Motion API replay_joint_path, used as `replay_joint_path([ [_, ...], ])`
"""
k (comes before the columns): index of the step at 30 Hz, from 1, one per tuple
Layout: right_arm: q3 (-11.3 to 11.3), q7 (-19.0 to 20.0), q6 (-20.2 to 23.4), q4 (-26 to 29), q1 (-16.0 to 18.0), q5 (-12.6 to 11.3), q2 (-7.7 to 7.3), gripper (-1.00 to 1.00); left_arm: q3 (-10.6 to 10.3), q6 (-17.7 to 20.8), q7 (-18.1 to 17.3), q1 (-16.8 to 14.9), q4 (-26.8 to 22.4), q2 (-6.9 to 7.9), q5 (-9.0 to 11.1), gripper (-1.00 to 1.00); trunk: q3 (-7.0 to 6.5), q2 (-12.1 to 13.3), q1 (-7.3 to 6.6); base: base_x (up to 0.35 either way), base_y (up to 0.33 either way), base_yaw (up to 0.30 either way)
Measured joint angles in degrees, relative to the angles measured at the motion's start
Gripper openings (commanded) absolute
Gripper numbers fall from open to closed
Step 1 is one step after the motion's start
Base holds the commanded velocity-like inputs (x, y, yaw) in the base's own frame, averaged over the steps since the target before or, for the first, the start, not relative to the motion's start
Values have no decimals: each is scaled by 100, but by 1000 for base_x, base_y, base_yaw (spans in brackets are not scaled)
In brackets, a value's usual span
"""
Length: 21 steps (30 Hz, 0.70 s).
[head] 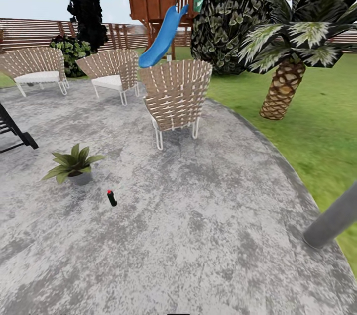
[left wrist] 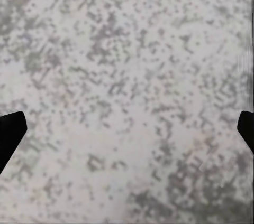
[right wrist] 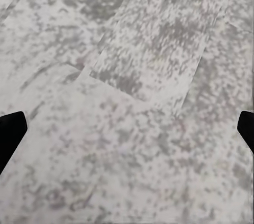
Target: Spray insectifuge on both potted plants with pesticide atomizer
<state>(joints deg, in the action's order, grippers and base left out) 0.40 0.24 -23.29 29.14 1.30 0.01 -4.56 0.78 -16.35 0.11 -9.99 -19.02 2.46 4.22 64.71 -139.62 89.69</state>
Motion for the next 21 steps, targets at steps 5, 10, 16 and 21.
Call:
replay_joint_path([
  [5,0,0,0,0,0,-1,0,100,0,0,-1,0,0,0,0,100,0,0,0,132,-261,278],
  [10,0,0,0,0,0,-1,0,100,0,0,-3,0,0,0,0,100,0,0,0,131,-261,278],
  [16,0,0,0,0,0,2,0,100,0,0,-2,0,0,0,0,100,0,0,0,131,-261,278],
  [21,0,0,0,0,0,1,0,100,0,0,-3,0,0,0,0,100,0,0,0,131,-261,278],
])
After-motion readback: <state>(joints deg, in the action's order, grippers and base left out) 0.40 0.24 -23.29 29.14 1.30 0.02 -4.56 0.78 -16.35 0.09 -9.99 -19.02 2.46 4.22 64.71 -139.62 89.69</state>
